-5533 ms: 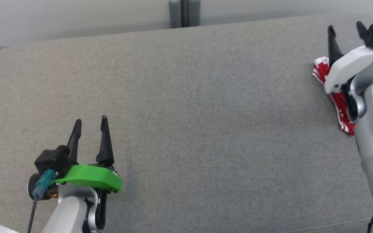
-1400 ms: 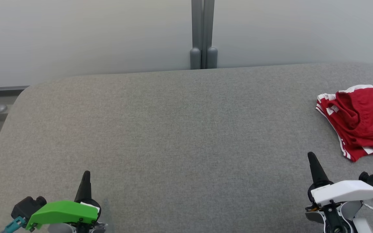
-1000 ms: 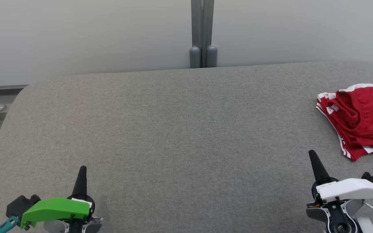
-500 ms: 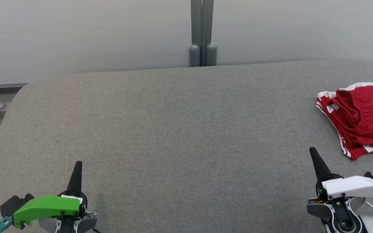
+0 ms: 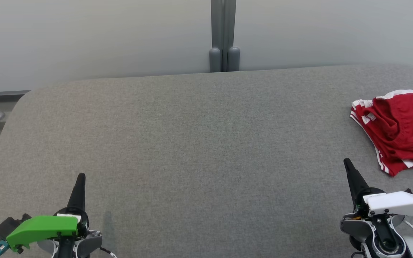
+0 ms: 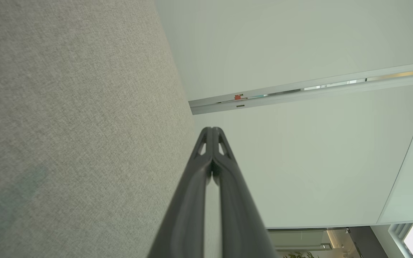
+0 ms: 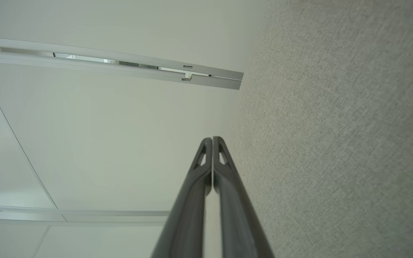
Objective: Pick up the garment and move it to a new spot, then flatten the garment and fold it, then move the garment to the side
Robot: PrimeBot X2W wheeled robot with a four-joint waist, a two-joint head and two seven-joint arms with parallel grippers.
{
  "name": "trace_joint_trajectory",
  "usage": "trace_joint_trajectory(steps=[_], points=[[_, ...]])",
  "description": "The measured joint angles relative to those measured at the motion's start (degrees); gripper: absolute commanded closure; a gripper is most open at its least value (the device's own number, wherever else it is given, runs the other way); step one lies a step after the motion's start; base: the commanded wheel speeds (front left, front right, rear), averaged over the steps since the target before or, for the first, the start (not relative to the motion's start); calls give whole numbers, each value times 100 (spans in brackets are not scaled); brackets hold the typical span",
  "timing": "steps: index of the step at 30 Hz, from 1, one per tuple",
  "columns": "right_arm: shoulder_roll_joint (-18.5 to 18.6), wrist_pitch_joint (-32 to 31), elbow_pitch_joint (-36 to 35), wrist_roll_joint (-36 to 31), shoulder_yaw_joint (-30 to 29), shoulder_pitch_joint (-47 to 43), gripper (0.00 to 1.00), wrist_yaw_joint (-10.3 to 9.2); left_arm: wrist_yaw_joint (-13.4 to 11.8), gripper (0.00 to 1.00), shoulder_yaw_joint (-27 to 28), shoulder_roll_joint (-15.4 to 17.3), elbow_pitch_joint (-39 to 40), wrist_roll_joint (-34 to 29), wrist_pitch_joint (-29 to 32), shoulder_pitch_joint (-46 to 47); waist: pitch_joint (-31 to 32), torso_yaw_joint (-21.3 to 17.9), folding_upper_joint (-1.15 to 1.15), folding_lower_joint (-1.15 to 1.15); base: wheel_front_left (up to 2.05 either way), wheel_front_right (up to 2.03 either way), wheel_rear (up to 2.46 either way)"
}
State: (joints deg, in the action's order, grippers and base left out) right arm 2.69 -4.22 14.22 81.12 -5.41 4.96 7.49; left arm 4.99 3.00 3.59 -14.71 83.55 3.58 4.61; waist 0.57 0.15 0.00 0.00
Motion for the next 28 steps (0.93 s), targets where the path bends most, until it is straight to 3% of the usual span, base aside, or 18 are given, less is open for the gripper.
trace_joint_trajectory(steps=[28], points=[[7, -232, -4, 1111, -110, 108, 100, -1, 249, 100, 360, -70, 55, 878, 292, 119, -75, -15, 0, 0, 0, 0, 0]])
